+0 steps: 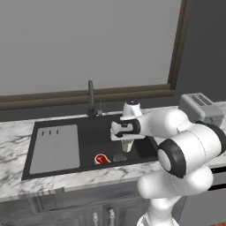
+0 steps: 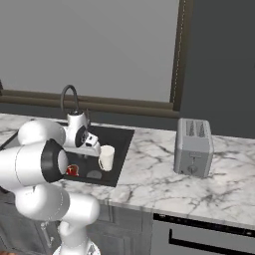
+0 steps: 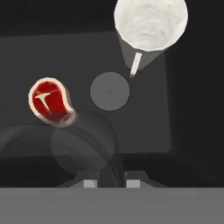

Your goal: Pick the jug and jar and place them in the sink. Then turn on the water.

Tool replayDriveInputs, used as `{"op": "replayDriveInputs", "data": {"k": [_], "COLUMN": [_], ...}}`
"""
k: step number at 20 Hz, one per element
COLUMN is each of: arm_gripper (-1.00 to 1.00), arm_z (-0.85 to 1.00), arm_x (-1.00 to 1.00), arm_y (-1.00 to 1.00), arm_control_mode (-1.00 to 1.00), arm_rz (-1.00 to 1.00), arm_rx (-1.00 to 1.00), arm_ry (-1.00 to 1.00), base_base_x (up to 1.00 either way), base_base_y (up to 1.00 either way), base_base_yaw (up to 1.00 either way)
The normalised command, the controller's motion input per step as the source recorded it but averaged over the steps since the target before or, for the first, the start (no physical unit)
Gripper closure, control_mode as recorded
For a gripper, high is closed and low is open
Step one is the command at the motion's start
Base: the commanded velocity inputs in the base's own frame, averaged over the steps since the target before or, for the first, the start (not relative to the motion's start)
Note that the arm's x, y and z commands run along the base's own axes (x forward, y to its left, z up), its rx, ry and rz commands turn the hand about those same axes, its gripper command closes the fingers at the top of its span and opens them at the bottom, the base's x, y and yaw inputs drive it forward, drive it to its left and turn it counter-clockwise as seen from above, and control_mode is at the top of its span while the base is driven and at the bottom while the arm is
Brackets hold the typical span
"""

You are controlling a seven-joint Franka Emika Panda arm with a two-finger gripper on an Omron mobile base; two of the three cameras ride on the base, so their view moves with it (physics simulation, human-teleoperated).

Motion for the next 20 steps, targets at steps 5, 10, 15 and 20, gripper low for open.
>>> {"op": "replayDriveInputs", "data": {"k": [5,10,15,20], "arm_gripper": [1.0,1.0,1.0,1.0], "arm_z": [-0.22,-0.18,-0.13,-0.13], "arm_x": [0.0,0.0,0.0,0.04], "arm_y": [0.01,0.01,0.0,0.0], "arm_control_mode": [-1.0,-1.0,-1.0,-1.0], "arm_rz": [0.0,0.0,0.0,0.0], "arm_rx": [0.0,0.0,0.0,0.0], "arm_ry": [0.03,0.05,0.06,0.02], "base_base_x": [0.0,0.0,0.0,0.0], "base_base_y": [0.0,0.0,0.0,0.0], "base_base_yaw": [0.0,0.0,0.0,0.0]}}
